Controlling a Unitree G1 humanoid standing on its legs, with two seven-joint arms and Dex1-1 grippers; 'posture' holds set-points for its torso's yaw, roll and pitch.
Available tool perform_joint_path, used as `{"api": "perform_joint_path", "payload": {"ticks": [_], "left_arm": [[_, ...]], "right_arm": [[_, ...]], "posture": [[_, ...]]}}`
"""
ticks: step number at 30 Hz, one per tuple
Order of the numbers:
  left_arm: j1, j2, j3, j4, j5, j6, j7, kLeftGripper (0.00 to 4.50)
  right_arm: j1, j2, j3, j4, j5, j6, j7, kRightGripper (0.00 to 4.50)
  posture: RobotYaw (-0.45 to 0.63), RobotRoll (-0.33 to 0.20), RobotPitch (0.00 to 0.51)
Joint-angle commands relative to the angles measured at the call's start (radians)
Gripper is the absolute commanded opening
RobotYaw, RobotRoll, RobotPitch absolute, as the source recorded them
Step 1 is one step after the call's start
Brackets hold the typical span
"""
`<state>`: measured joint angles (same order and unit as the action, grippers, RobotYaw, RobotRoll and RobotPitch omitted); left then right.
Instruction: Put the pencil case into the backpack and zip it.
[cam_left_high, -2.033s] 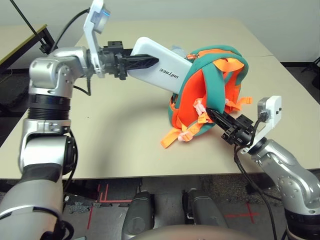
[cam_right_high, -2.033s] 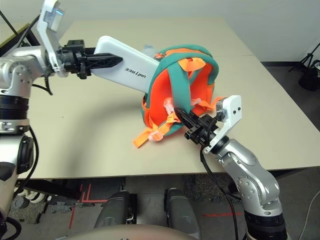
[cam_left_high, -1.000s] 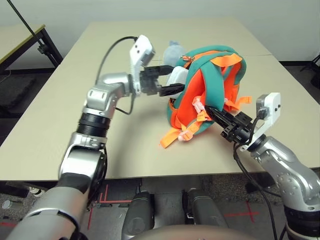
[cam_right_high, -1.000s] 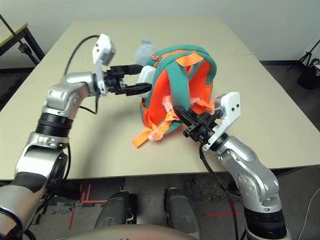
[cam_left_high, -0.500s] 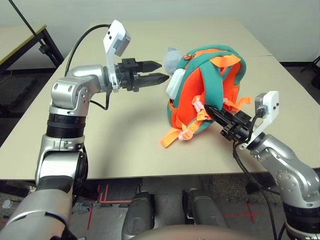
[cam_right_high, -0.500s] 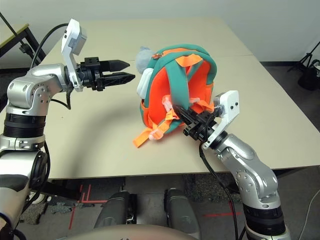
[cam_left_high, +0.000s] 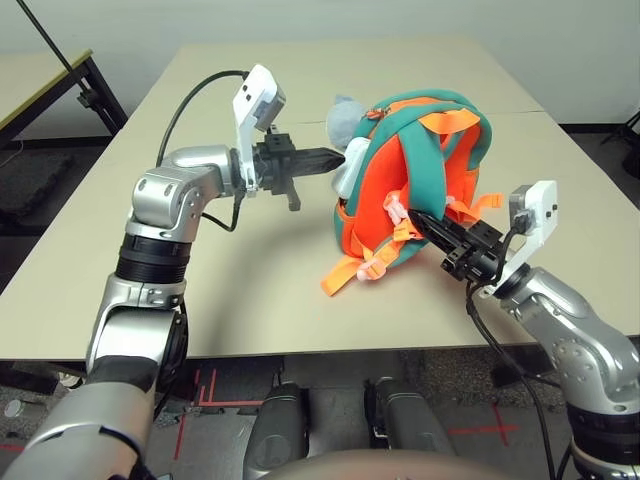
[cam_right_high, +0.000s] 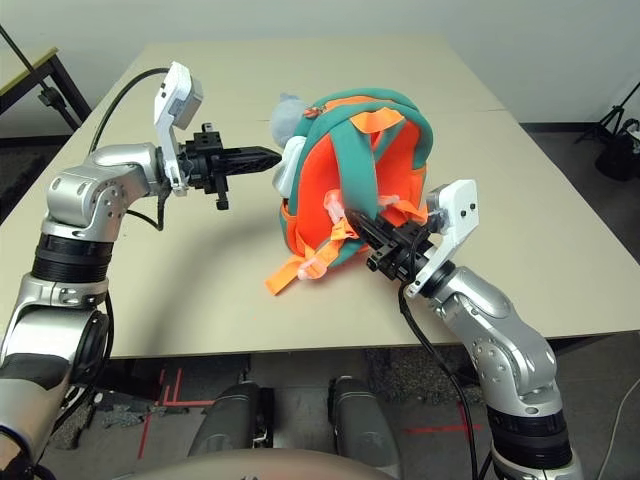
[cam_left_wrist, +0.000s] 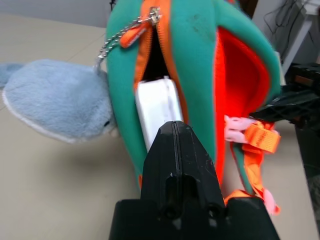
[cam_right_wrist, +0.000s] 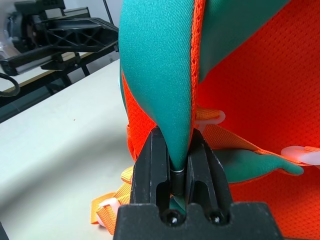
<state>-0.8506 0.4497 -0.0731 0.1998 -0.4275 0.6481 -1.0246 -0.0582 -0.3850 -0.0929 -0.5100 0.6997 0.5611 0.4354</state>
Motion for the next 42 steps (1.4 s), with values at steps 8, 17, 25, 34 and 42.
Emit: {"api": "perform_joint_path", "payload": {"ticks": [8, 17, 25, 34, 42], "left_arm": [[-0.030, -0.058, -0.030, 0.106, 0.048, -0.085, 0.009, 0.00], [-0.029, -0.208, -0.043, 0.217, 0.082, -0.174, 0.068, 0.00], [-0.017, -0.240, -0.059, 0.229, 0.110, -0.200, 0.061, 0.00], [-0.013, -0.121, -0.016, 0.126, 0.058, -0.074, 0.003, 0.00], [0.008, 0.021, 0.093, 0.013, -0.041, 0.067, -0.008, 0.00]], "right_arm": [[-0.008, 0.009, 0.011, -0.037, 0.017, 0.013, 0.001, 0.07], [-0.012, 0.008, 0.013, -0.033, 0.008, 0.010, 0.000, 0.07], [-0.009, 0.009, 0.011, -0.040, 0.007, 0.010, -0.005, 0.07], [-0.009, 0.013, 0.019, -0.032, 0.001, 0.006, -0.001, 0.07], [-0.019, 0.010, 0.028, -0.014, 0.001, 0.007, 0.019, 0.07]], "posture": [[0.00, 0.000, 0.063], [-0.01, 0.000, 0.057], [-0.02, 0.000, 0.059], [0.00, 0.000, 0.062], [0.04, 0.000, 0.061]]}}
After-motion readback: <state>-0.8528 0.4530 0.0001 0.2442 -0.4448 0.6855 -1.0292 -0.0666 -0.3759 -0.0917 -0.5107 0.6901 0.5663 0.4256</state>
